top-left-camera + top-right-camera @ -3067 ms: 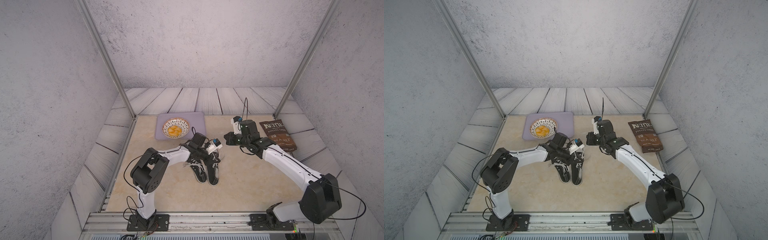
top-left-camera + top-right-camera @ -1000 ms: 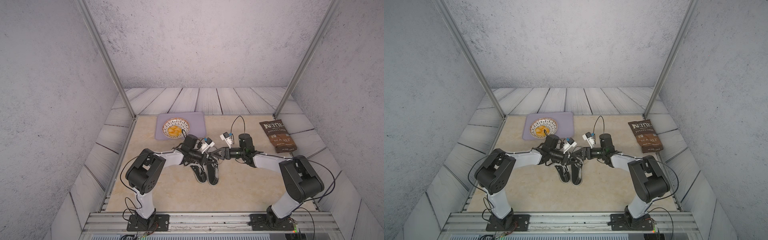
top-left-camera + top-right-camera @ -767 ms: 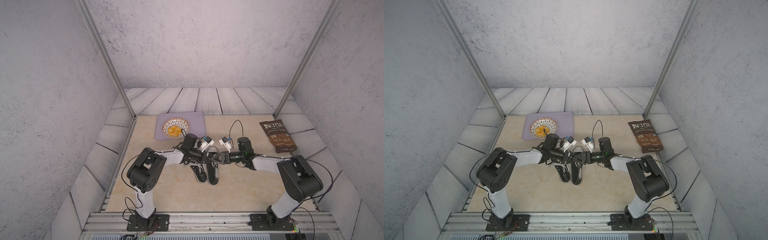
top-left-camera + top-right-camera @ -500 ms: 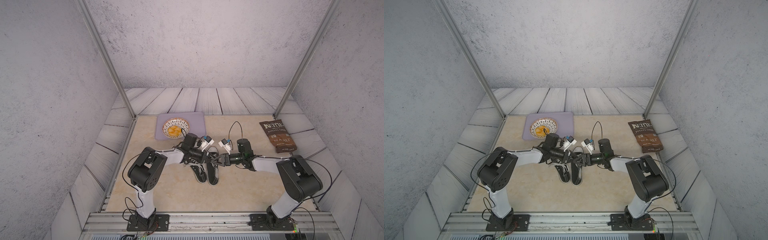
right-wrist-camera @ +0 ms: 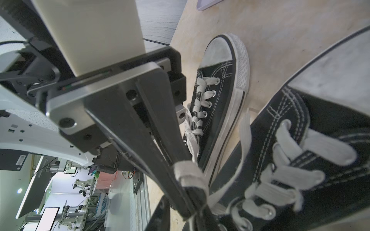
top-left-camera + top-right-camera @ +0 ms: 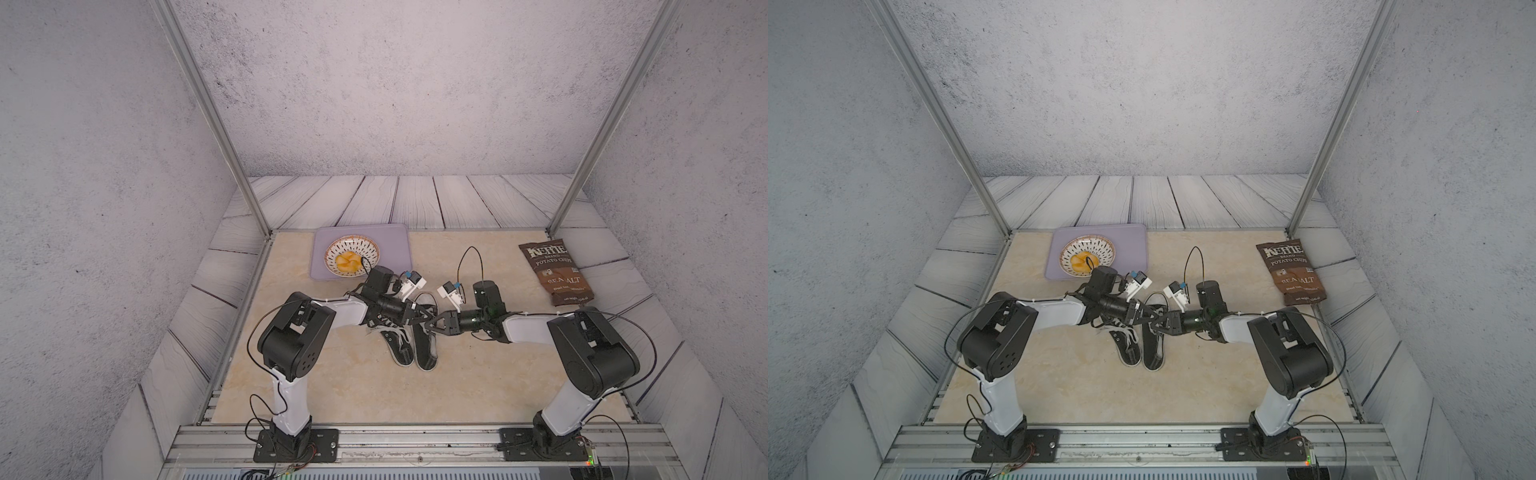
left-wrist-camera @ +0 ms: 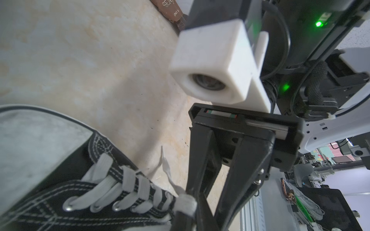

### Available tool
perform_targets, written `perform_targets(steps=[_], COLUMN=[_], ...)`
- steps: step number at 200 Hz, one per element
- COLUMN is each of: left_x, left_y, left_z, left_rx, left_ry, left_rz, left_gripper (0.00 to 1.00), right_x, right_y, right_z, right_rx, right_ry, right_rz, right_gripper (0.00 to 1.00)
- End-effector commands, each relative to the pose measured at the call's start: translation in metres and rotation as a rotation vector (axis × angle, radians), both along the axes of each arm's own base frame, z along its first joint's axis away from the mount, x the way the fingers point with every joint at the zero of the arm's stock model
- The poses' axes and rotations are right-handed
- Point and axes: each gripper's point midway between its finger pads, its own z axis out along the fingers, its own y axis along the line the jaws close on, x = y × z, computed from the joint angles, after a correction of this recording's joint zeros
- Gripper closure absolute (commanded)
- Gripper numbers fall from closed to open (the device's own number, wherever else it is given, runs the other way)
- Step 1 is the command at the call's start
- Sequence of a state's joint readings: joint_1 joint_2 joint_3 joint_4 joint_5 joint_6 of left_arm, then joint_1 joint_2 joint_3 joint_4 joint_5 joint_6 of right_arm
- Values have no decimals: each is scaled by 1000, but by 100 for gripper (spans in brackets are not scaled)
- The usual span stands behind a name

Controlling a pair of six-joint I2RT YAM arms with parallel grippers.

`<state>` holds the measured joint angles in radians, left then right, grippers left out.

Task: Tie the shoes
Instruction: Cross the shoelace with the shoelace.

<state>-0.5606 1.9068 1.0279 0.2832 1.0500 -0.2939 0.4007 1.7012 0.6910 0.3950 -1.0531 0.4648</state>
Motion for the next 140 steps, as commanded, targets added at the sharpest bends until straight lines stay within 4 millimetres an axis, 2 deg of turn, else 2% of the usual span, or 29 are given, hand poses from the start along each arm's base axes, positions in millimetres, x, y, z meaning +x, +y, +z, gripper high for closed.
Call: perform_targets(steps=[1, 26, 47, 66, 111, 129, 140], left_x=[19, 18, 16, 15, 16, 23, 26], left_y=[2, 3, 8, 19, 55, 71, 75], left_z=[-1, -3, -9, -24, -63, -68, -61], left_rx=[2, 4, 24, 95, 388, 498, 518], left_ry=[-25, -21, -23, -38, -116, -171, -216], left_rz=[51, 49, 55, 77, 142, 193, 220], left_gripper=[89, 89, 84, 78, 79, 80, 79], right_x=[-10, -6, -1, 6, 13, 17, 20], right_y=[1, -1, -4, -9, -13, -14, -15], right_z=[-9, -9, -8, -8, -13, -13, -12], right_rx=[-2, -12, -35, -64, -89, -75, -67], right_ry=[21, 1, -32, -56, -48, -36, -27], right_rz=[33, 4, -43, -99, -166, -194, -214], right_gripper=[83, 100, 100, 100, 100, 100, 100])
